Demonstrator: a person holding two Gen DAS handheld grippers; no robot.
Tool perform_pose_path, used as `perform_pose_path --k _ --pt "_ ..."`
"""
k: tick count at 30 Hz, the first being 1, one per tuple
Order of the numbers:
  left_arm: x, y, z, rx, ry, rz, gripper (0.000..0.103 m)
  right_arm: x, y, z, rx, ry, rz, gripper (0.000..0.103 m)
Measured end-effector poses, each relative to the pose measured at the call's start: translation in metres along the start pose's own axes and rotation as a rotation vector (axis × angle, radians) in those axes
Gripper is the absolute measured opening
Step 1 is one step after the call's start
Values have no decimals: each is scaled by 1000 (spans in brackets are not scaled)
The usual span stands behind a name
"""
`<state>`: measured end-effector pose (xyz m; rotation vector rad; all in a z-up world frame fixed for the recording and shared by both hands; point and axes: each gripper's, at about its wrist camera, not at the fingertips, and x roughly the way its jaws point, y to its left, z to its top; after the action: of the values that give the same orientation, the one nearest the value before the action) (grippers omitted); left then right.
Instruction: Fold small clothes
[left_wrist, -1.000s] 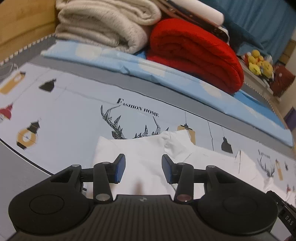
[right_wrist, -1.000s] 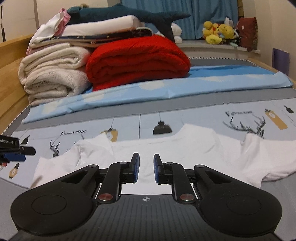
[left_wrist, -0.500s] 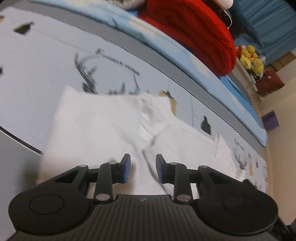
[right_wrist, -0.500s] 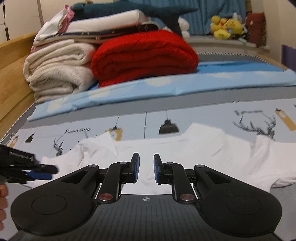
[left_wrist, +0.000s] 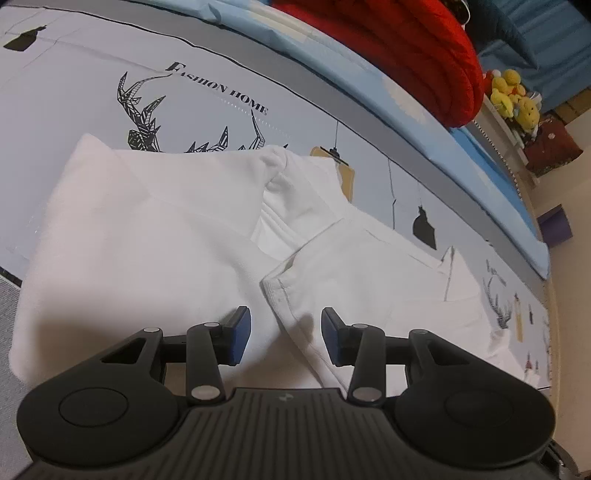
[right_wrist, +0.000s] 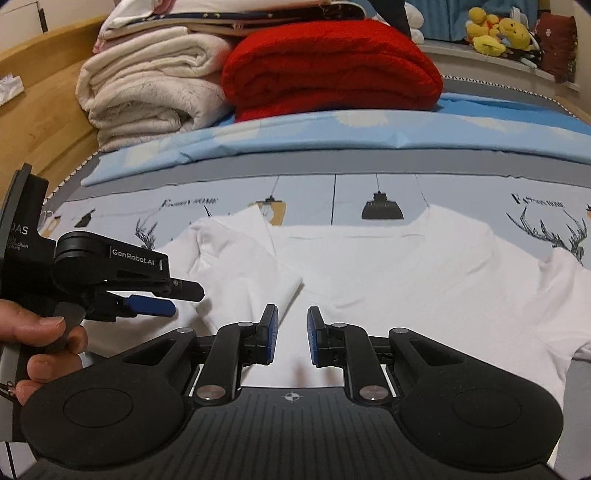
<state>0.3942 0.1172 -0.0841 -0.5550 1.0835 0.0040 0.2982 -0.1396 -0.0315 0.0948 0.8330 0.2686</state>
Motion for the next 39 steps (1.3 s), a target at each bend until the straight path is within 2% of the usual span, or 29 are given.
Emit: perform_pose_path --k 2,4,5,6,7,9,13,18,21,22,24,25,27,29,30,33,35,39 --pt "6 -1 -1 10 -3 9 45 2 -1 0 10 8 -1 18" --pt "10 -3 -3 25 -7 15 35 4 -1 0 7 11 -2 18" --pt "11 -4 -4 37 -10 19 17 4 -1 -1 4 12 -3 18" --pt "11 -7 -4 50 -14 24 7 5 0 -1 2 15 -3 18" --pt "7 -9 -4 64 -23 15 4 6 0 -1 2 18 -3 18" --pt "-4 -20 -3 113 -54 -44 2 9 1 -2 -2 27 0 19" --pt "-30 -43 -1 194 -81 -225 2 10 8 -3 -45 27 24 35" --pt "-40 -62 -9 256 -11 -451 2 9 19 -5 -120 17 33 44" --pt "-39 -71 -18 313 57 -524 2 8 21 -5 -138 1 7 44" --pt "-39 -74 -20 332 71 -531 2 8 21 -4 -134 2 6 43" --pt "-38 -74 -22 332 86 -535 3 9 18 -3 -114 3 11 22" --pt "-38 -70 -20 310 86 -537 3 9 16 -3 -100 1 10 6" --pt "-39 -60 -13 260 66 -522 8 8 10 -2 -79 -22 -16 0" --pt "-47 -42 2 201 9 -464 11 8 2 0 -58 -34 -58 0" --pt "-52 -31 10 168 -24 -418 11 8 -3 2 -35 -36 -76 0" --pt "-68 3 31 66 -152 -210 11 4 -27 7 73 -50 -106 0" --pt "-75 25 41 -6 -206 -80 11 1 -40 9 123 -59 -122 0" --pt "-74 50 48 -117 -193 34 11 6 -62 3 228 -16 -118 1"
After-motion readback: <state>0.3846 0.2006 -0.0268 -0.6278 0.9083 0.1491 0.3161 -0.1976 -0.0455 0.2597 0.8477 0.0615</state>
